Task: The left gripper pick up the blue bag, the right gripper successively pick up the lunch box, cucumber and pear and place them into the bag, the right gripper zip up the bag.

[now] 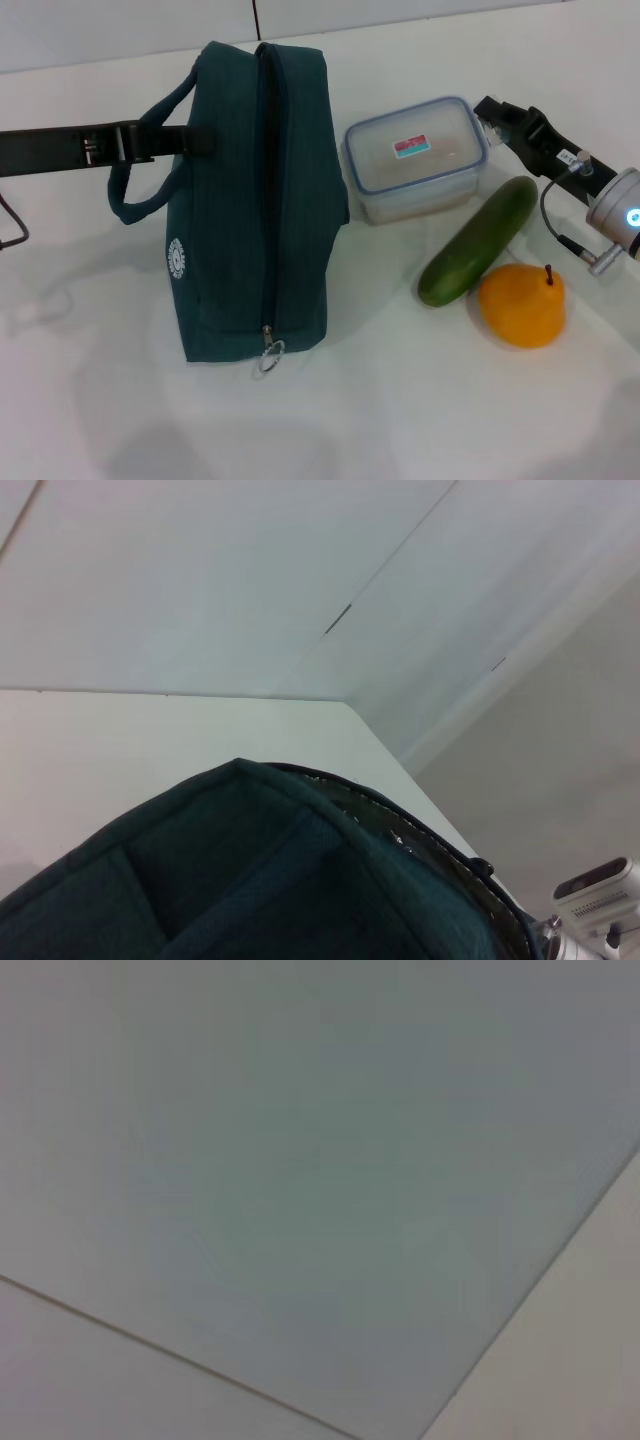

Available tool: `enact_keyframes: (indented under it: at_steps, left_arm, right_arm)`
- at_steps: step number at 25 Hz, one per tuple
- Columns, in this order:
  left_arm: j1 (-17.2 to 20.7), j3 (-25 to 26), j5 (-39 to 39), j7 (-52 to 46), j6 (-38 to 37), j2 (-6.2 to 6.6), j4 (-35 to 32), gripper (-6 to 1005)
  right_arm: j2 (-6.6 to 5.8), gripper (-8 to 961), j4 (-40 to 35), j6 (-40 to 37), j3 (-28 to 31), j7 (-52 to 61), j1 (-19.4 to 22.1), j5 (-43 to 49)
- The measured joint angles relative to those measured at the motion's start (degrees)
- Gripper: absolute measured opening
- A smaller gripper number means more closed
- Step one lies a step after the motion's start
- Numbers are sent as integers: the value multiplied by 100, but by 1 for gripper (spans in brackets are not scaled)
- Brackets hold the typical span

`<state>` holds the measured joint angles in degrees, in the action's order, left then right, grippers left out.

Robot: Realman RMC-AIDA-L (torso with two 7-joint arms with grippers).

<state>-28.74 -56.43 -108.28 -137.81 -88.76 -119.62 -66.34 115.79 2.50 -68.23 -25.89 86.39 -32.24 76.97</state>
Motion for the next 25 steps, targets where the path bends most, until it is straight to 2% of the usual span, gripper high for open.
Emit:
enact_keyframes:
  at_steps: [7, 16, 25]
  left_arm:
    - [0, 0, 0, 0, 0, 0, -1, 70]
    - [-22, 17, -30, 6, 54, 10, 48, 70]
    - [-53, 13, -36, 43, 70, 17, 147, 70]
  right_arm:
    - [4, 96, -28, -152, -71, 0, 9, 3]
    - [-3, 97, -103, -838, -14, 264, 110, -50]
    - [1, 97, -173, -1155, -4, 447, 161, -58]
